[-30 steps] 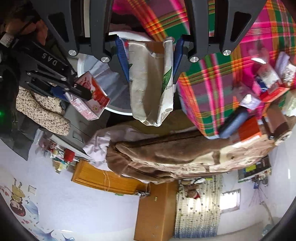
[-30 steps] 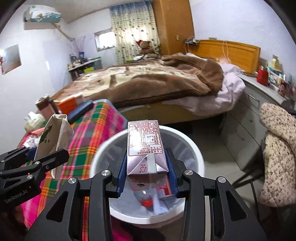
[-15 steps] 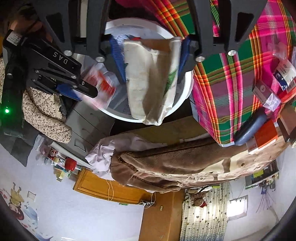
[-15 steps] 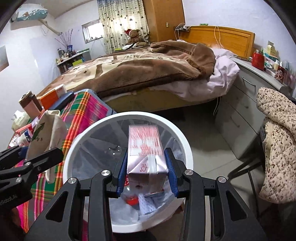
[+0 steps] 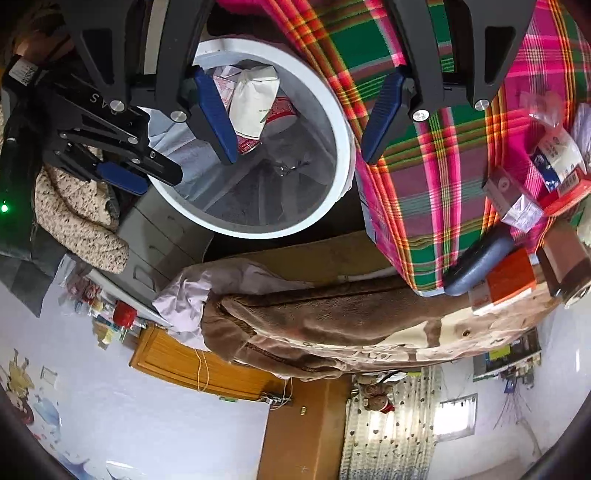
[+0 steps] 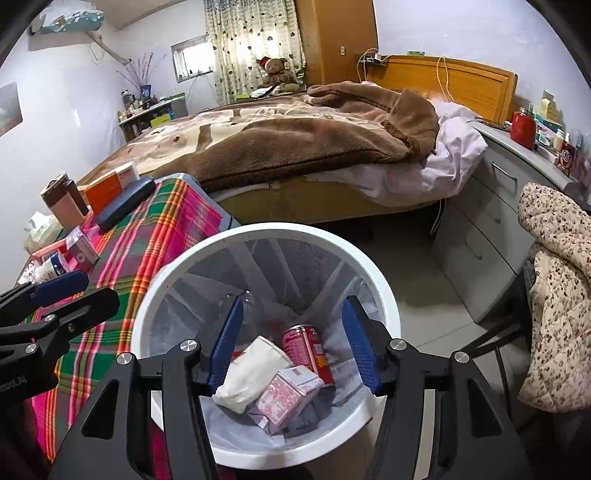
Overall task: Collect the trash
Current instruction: 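Move both tools back over the table toward the paper cup and carton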
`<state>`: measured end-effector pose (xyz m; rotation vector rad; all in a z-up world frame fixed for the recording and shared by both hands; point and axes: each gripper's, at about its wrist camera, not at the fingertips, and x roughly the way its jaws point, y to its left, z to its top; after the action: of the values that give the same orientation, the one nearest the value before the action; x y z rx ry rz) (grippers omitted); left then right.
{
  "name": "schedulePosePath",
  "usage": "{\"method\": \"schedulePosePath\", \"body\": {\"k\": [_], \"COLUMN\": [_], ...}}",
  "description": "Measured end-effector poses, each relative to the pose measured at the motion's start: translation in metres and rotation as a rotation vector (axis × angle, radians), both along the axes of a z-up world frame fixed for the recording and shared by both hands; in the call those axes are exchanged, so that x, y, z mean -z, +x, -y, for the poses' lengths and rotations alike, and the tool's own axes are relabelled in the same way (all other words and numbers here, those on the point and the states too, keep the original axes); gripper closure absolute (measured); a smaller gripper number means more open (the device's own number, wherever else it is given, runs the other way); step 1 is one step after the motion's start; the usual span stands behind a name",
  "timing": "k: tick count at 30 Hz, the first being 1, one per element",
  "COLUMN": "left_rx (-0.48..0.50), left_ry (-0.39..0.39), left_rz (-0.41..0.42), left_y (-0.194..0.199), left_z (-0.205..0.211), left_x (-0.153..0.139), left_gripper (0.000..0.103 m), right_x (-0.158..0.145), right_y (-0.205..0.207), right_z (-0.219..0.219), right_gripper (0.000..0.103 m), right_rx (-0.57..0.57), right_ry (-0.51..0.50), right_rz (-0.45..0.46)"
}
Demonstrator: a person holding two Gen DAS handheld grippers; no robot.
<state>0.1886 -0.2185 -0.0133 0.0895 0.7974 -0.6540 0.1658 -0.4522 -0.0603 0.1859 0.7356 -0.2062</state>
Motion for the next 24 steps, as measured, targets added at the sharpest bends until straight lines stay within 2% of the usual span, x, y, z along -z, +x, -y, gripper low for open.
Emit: {"method": "schedulePosePath", "body": {"k": [9,21,24], "left_rx": [-0.058,-0.161,-0.195], "left_ry": [-0.029,-0.061,-0.068], "left_rz": [0.017,0.062,0.069], "left_y": [0.001,-0.001,0.001], "left_z": [-0.035,-0.102,-0.123], "left_x": [-0.014,-0.034,-0.037], "left_gripper": [0.034,0.034,0.034], "right_x": [-0.016,-0.03,-0.033], "right_y": [0.001,0.011,0.015], "right_z": [-0.023,-0.067,-0.079], "right_gripper": [0.046,0.046,0.042], "right_rx": [-0.038,-0.136,-0.169], "right_ry": [-0.007,0.002,0.008], "right_rz": [0.058,0.126,0.139]}}
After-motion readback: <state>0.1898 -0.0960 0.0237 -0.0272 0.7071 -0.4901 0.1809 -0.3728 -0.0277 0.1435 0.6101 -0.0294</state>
